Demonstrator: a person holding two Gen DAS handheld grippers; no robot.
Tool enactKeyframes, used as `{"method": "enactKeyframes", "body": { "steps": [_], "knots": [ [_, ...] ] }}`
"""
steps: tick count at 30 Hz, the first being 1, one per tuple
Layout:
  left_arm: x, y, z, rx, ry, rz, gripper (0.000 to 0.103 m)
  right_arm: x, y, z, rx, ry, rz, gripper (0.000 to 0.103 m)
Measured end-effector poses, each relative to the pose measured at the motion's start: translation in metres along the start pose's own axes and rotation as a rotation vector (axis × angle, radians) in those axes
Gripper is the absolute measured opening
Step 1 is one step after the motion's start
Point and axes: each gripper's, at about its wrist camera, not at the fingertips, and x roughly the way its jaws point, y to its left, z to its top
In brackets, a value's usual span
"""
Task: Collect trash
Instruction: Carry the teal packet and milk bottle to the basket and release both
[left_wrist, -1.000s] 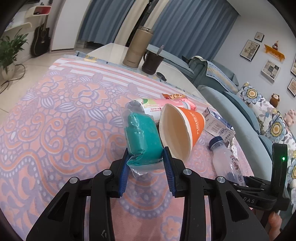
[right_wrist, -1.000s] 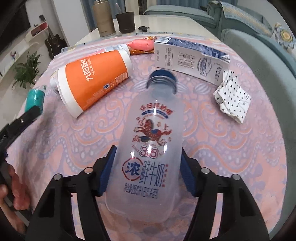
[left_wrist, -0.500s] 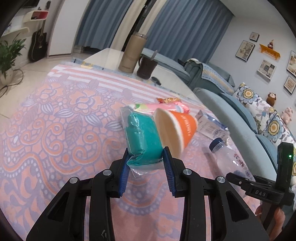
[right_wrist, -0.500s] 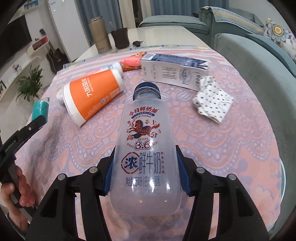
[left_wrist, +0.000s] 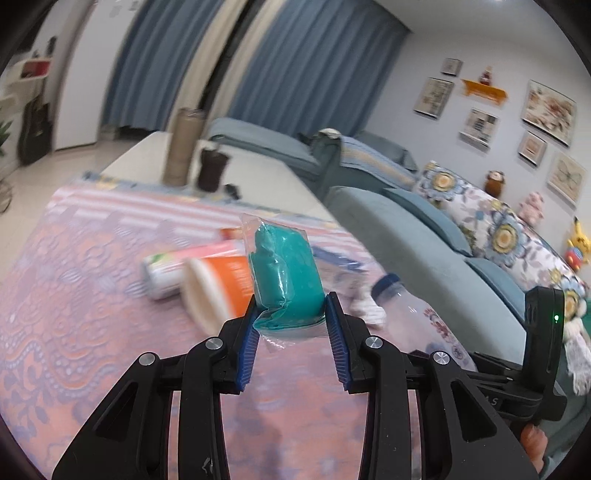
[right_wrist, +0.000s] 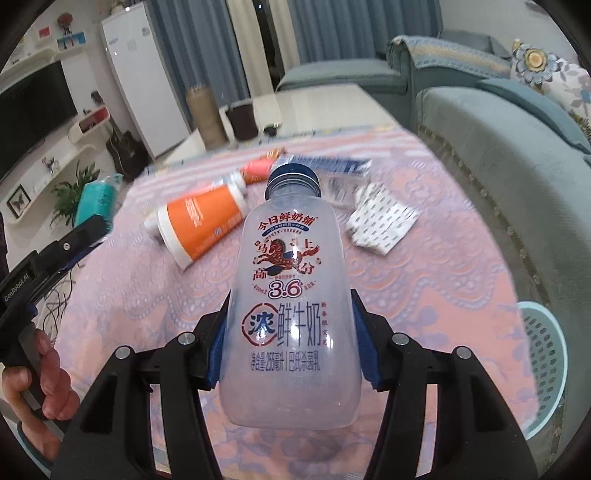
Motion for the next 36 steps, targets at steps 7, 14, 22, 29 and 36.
{"method": "enactKeyframes", "body": {
  "steps": [7, 14, 22, 29, 36],
  "knots": [
    [0.014, -0.074, 0.000, 0.093, 0.026, -0.103, 0.033, -0.054, -0.030, 0.002, 0.004, -0.127, -0.046, 0.053],
    [0.052, -0.151, -0.014, 0.169, 0.093, -0.231, 0.033, -0.102, -0.102, -0.011, 0.084, -0.227, -0.143, 0.053],
    [0.130, -0.253, -0.059, 0.304, 0.257, -0.346, 0.033, -0.116, -0.216, -0.063, 0.279, -0.202, -0.296, 0.053],
    [0.200, -0.298, -0.119, 0.391, 0.487, -0.387, 0.033, -0.087, -0.294, -0.122, 0.482, -0.071, -0.315, 0.053],
    [0.229, -0.296, -0.139, 0.382, 0.568, -0.397, 0.060, -0.046, -0.335, -0.157, 0.640, 0.068, -0.297, 0.055]
  ]
}}
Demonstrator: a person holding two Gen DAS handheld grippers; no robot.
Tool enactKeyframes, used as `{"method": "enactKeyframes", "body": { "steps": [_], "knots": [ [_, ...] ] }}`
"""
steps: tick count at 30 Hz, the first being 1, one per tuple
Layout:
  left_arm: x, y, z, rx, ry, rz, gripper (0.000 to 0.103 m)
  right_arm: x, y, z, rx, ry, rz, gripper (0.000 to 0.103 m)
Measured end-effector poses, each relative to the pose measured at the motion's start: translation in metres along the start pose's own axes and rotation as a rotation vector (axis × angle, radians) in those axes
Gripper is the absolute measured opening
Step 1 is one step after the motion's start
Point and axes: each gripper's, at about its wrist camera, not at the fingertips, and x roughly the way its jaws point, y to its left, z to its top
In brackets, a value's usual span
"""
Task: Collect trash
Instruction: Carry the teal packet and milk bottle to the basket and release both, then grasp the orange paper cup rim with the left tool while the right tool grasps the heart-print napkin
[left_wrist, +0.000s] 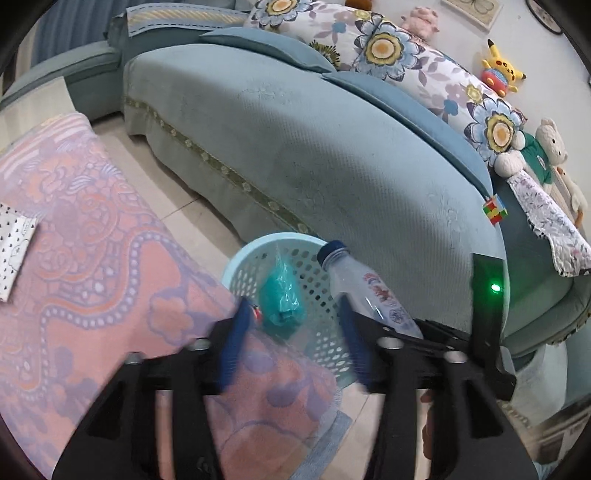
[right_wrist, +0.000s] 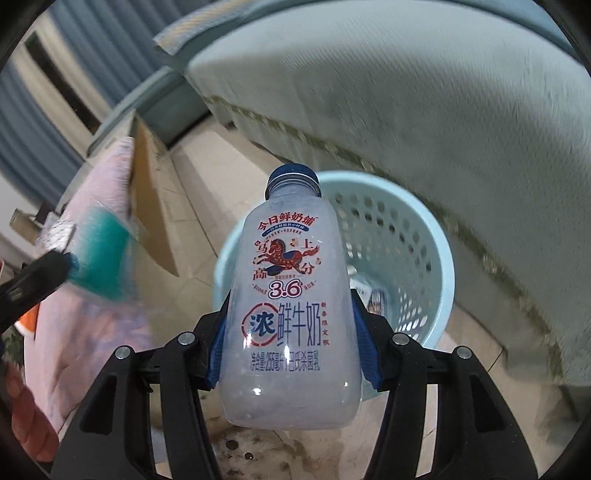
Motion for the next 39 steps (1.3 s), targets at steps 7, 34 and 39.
{"method": "enactKeyframes", "body": {
  "steps": [7, 34, 39],
  "knots": [
    [-0.014, 0.009, -0.002, -0.019, -0.032, 0.010, 0.062, 0.006, -0.008, 0.003, 0.051, 0.012, 0.001, 0.056],
    [-0.264, 0.149, -0.060, -0.253, -0.436, 0.335, 0.062, -0.104, 0.256, -0.013, -0.470, -0.343, 0.293, 0.056],
    [-0.295, 0.217, -0.093, -0.434, -0.472, 0.416, 0.058, -0.064, 0.305, -0.027, -0.562, -0.279, 0.314, 0.036]
  ]
}}
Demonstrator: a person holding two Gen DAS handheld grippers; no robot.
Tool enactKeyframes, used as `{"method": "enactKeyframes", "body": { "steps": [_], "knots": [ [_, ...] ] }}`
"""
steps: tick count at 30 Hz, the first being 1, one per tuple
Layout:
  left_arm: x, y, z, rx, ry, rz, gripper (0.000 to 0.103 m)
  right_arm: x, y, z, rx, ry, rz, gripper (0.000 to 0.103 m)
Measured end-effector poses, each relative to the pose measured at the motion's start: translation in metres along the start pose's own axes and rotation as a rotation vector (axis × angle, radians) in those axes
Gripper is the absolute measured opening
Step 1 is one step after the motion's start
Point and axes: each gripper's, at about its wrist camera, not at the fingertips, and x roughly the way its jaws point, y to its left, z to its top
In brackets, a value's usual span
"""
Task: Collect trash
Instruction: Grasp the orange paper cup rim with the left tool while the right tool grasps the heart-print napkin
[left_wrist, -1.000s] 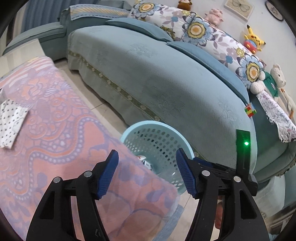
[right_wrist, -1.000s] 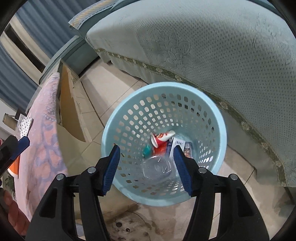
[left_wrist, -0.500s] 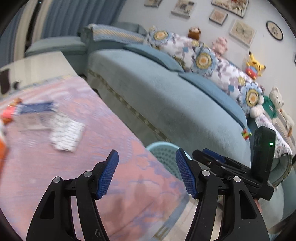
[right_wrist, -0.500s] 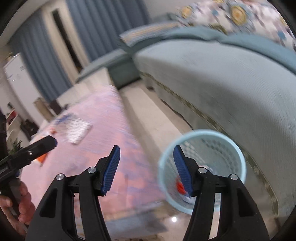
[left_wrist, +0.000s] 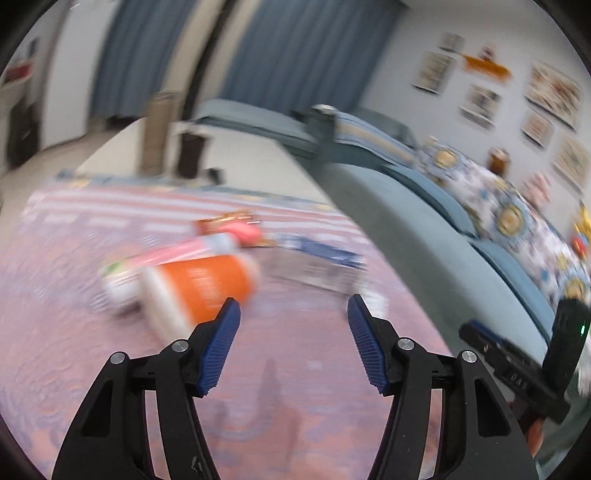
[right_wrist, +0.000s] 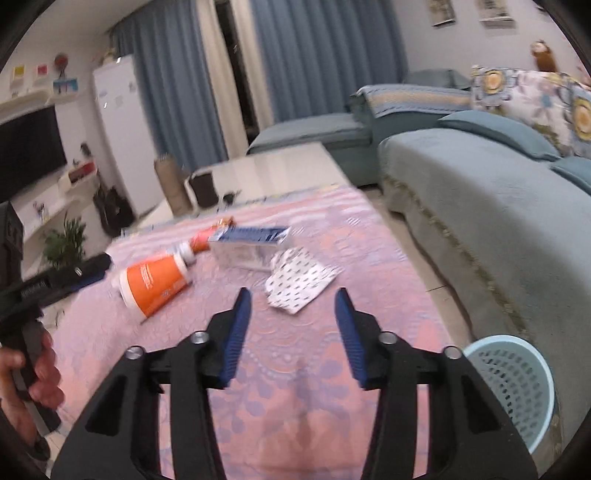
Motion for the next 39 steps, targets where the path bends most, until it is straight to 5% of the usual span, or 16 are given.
{"method": "enactKeyframes", "body": {
  "steps": [5, 8, 15, 19, 26, 32, 36, 39],
  "knots": [
    [0.016, 0.047, 0.001, -0.084, 0.054, 0.025, 0.056, 0.047, 0.011, -0.002, 0.005, 0.093, 0.033, 0.035],
    [0.031, 0.064, -0.002, -0.156, 0.098, -0.084, 0.056, 0.064, 0.004, 0.000, 0.022, 0.130, 0.038, 0.035],
    [0.059, 0.070, 0.000, -0.140, 0.111, 0.000, 0.055, 0.095, 0.005, 0.017, 0.018, 0.183, 0.029, 0.043],
    [0.078, 0.071, 0.001, -0.156, 0.129, -0.018, 0.030, 0.108, 0.002, 0.016, 0.025, 0.192, -0.006, 0.046],
    [0.079, 0.056, -0.011, -0.133, 0.084, -0.110, 0.004, 0.128, 0.001, 0.012, 0.053, 0.217, -0.024, 0.054],
    [0.073, 0.039, -0.013, -0.040, 0.040, -0.072, 0.001, 0.147, 0.019, 0.016, 0.023, 0.257, -0.096, 0.077],
    [0.072, 0.027, -0.015, 0.018, 0.032, -0.054, 0.001, 0.169, 0.017, 0.011, 0.032, 0.322, -0.192, 0.075],
    [0.069, 0.019, -0.016, 0.055, 0.020, -0.040, 0.001, 0.166, 0.010, 0.010, 0.057, 0.310, -0.188, 0.056]
  ]
}}
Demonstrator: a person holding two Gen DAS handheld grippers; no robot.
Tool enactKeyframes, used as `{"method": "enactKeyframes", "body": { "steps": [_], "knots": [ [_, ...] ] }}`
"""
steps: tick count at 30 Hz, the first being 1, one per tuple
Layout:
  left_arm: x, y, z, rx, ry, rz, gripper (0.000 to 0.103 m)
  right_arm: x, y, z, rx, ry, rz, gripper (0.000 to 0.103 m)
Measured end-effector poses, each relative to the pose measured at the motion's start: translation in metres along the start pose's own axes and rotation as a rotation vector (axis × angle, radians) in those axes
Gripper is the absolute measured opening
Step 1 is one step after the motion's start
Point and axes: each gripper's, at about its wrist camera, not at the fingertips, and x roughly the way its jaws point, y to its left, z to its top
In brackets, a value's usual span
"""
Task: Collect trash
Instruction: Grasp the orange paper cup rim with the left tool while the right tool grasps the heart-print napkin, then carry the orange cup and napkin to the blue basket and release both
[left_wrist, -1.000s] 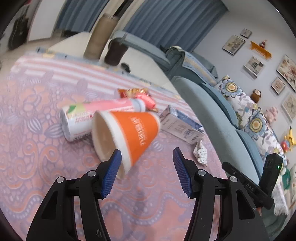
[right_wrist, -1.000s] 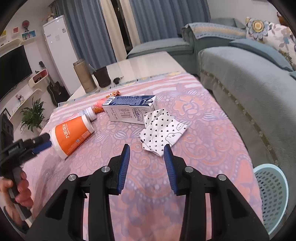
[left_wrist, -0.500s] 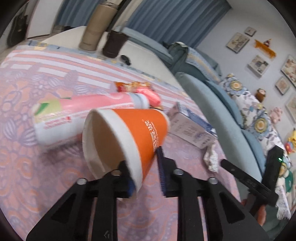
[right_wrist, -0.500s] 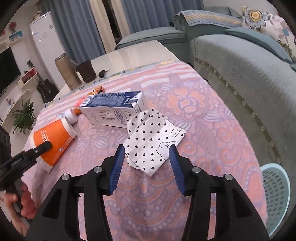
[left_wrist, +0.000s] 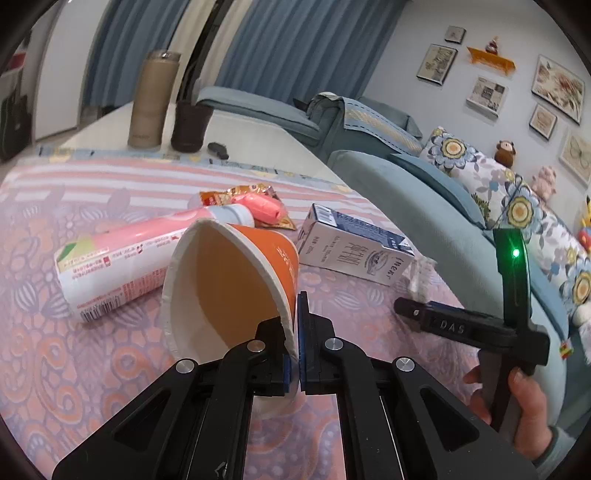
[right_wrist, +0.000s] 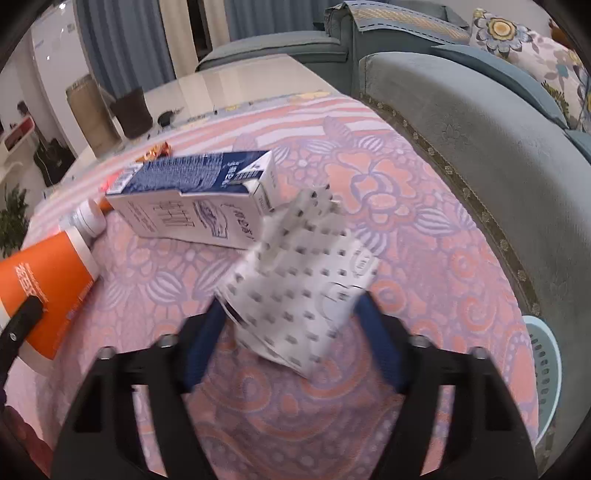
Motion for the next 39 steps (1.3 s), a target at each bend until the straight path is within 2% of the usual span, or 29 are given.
{"method": "enactKeyframes", "body": {
  "steps": [2, 3, 5, 7, 14, 17, 24, 28, 31, 34, 39],
  "knots": [
    [-0.002, -0.001, -0.001, 0.005, -0.007, -0.006, 0.001, -0.005, -0.006, -0.003, 0.014, -0.012, 0.021, 0.046],
    [-0.004, -0.004, -0.002, 0.005, -0.010, -0.018, 0.001, -0.008, -0.009, -0.004, 0.018, -0.020, 0.037, 0.033],
    [-0.009, -0.009, -0.003, 0.008, -0.015, -0.036, 0.001, -0.015, -0.012, -0.007, 0.026, -0.031, 0.071, 0.025],
    [-0.015, -0.016, -0.004, 0.014, -0.021, -0.072, 0.001, -0.025, -0.018, -0.011, 0.052, -0.047, 0.130, 0.009],
    [-0.037, -0.064, 0.002, 0.076, -0.054, -0.157, 0.001, -0.071, -0.042, -0.026, 0.081, -0.129, 0.150, 0.004],
    [-0.042, -0.096, 0.008, 0.130, -0.059, -0.189, 0.001, -0.097, -0.068, -0.035, 0.116, -0.163, 0.201, 0.004],
    [-0.050, -0.188, 0.009, 0.231, -0.060, -0.316, 0.001, -0.162, -0.134, -0.052, 0.173, -0.268, 0.129, 0.004],
    [-0.043, -0.242, 0.002, 0.302, -0.033, -0.359, 0.001, -0.187, -0.177, -0.066, 0.228, -0.298, 0.072, 0.004],
    [-0.031, -0.273, -0.008, 0.326, -0.017, -0.365, 0.001, -0.191, -0.211, -0.080, 0.285, -0.284, 0.051, 0.004],
    [-0.005, -0.305, -0.024, 0.339, 0.060, -0.398, 0.001, -0.183, -0.242, -0.097, 0.344, -0.244, 0.033, 0.004],
    [0.040, -0.335, -0.055, 0.369, 0.198, -0.425, 0.001, -0.150, -0.285, -0.131, 0.443, -0.112, 0.005, 0.004]
  ]
}}
